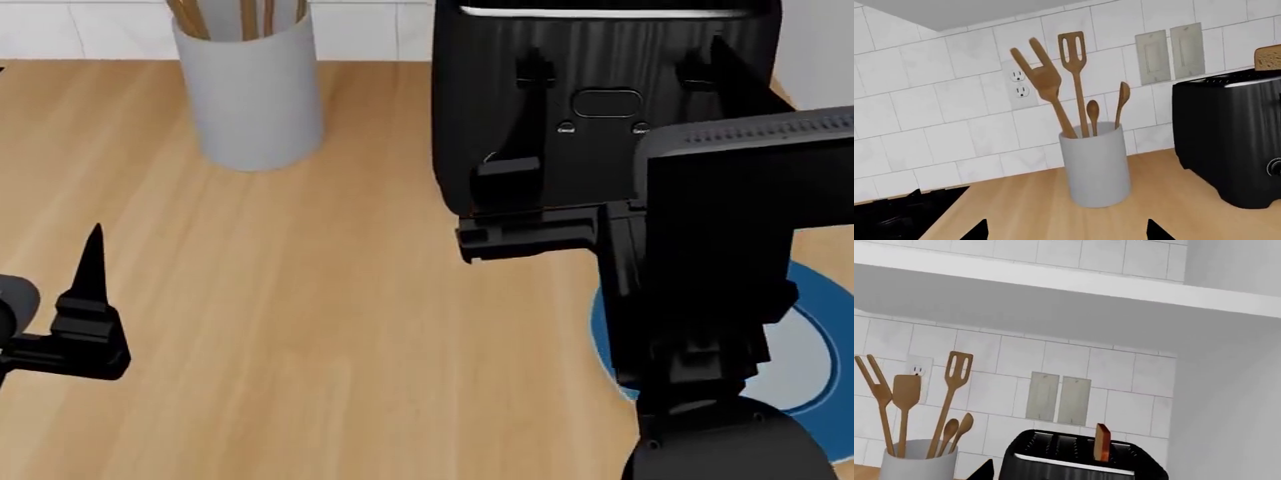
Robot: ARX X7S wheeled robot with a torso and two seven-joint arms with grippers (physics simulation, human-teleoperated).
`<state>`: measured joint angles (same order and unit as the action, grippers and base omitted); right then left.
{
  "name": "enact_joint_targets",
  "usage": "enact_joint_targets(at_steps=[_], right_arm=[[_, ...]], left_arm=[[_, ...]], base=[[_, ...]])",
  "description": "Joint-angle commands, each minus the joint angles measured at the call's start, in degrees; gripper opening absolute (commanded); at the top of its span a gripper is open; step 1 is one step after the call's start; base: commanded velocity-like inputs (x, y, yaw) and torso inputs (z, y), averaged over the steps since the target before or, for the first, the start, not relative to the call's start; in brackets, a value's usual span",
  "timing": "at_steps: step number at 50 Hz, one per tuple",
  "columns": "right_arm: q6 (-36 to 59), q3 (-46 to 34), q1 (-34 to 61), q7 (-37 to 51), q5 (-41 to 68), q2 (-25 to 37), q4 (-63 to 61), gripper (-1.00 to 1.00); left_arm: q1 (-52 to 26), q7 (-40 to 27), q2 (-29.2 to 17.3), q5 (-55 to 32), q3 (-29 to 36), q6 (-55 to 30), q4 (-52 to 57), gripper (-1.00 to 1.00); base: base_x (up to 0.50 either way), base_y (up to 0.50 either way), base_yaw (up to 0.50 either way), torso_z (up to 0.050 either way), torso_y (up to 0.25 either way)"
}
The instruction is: Place the toasted item on a plate.
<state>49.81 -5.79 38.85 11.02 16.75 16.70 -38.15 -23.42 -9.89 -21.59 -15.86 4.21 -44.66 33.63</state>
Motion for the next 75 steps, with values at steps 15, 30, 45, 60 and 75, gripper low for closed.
enact_joint_targets(at_steps=[15, 30, 45, 60, 75], right_arm=[[9.5, 2.6, 6.4, 0.9, 4.2, 0.9, -6.5, 1.0], [10.5, 3.2, 6.6, 1.6, 4.8, 0.9, -6.9, 1.0], [11.0, 4.2, 6.6, 1.8, 5.8, 1.0, -7.4, 1.0], [10.3, 4.3, 5.9, 2.1, 6.0, 1.3, -7.4, 1.0], [10.7, 4.3, 6.0, 2.6, 6.4, 1.5, -7.7, 1.0]], left_arm=[[-0.1, -0.4, -0.2, -0.3, 0.4, 0.0, 0.0, 1.0], [0.7, -0.5, -0.4, -0.5, 0.3, 0.6, 0.0, 1.0], [0.2, -0.7, -0.6, -0.7, 0.6, 0.4, 0.0, 1.0], [0.4, -0.9, -0.7, -0.9, 0.7, 0.5, 0.1, 1.0], [0.6, -1.1, -1.0, -1.3, 0.3, 0.4, 0.5, 1.0]], base=[[0.18, 0.0, 0.0, 0.0, 0.001], [0.18, 0.0, 0.0, 0.0, 0.0], [0.18, 0.0, 0.0, 0.0, 0.0], [0.17, 0.0, 0.0, 0.0, 0.001], [0.17, 0.0, 0.0, 0.0, 0.0]])
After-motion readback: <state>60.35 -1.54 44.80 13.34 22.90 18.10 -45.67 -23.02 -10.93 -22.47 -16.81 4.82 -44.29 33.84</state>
